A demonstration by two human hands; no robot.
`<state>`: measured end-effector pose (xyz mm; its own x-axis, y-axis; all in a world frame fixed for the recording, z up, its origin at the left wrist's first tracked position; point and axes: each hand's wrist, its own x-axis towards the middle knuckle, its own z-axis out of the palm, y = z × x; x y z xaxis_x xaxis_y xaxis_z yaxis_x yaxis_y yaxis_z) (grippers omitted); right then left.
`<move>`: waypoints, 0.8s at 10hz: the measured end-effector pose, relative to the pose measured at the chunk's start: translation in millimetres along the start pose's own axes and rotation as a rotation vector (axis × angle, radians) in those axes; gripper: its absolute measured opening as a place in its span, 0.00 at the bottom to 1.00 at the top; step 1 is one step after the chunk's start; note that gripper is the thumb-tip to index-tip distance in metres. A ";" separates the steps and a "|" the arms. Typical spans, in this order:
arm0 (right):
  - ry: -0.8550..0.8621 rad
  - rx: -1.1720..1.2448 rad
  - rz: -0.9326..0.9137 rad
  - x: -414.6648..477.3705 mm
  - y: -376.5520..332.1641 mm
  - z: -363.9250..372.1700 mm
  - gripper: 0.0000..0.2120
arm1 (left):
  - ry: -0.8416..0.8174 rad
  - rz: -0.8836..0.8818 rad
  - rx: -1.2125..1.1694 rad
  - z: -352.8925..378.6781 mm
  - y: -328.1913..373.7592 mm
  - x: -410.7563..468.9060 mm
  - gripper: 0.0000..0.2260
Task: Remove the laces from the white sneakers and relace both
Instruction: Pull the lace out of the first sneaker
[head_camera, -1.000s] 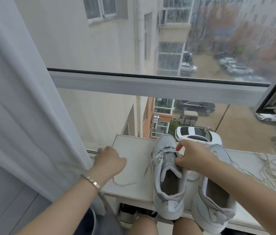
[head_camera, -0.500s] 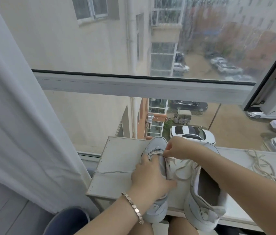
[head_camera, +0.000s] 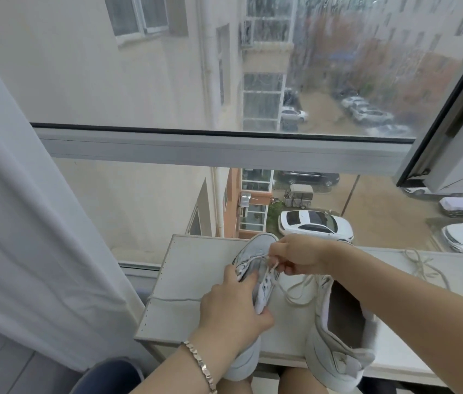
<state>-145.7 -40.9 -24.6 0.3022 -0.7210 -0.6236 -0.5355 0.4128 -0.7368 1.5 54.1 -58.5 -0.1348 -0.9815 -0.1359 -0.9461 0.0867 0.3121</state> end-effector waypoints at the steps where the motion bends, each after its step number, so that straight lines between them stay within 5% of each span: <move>1: -0.110 0.070 0.124 0.9 -7.3 0.4 0.13 | -0.008 0.011 0.037 -3.2 -0.6 1.8 0.24; 2: -0.094 -0.456 0.126 -5.9 -27.1 -20.3 0.01 | -0.035 0.053 0.100 -4.9 -1.2 0.9 0.25; 3: 0.166 -0.652 0.009 -3.5 -27.2 -35.0 0.10 | -0.039 0.083 0.113 -4.7 -3.7 2.4 0.28; 4: 0.337 0.029 0.032 8.4 -15.7 -19.6 0.05 | -0.005 0.044 0.140 -4.9 -8.0 6.6 0.27; 5: 0.300 0.143 0.177 8.3 -15.8 -11.4 0.09 | -0.004 0.012 0.143 -4.4 -13.9 6.9 0.26; 6: 0.533 -0.918 -0.272 1.4 -14.4 -21.9 0.05 | -0.003 0.025 0.137 -4.6 -14.4 6.6 0.27; 7: 0.545 -1.207 -0.494 0.8 -15.5 -40.9 0.07 | 0.012 0.025 0.126 -3.5 -17.5 6.4 0.28; 8: 0.483 0.063 -0.110 9.9 -19.9 -44.0 0.05 | 0.020 0.028 0.115 -3.6 -17.4 5.7 0.27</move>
<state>-166.7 -80.7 -4.6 -0.0537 -0.9315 -0.3599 -0.4678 0.3419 -0.8150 18.2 46.4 -61.2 -0.1571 -0.9815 -0.1096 -0.9698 0.1323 0.2051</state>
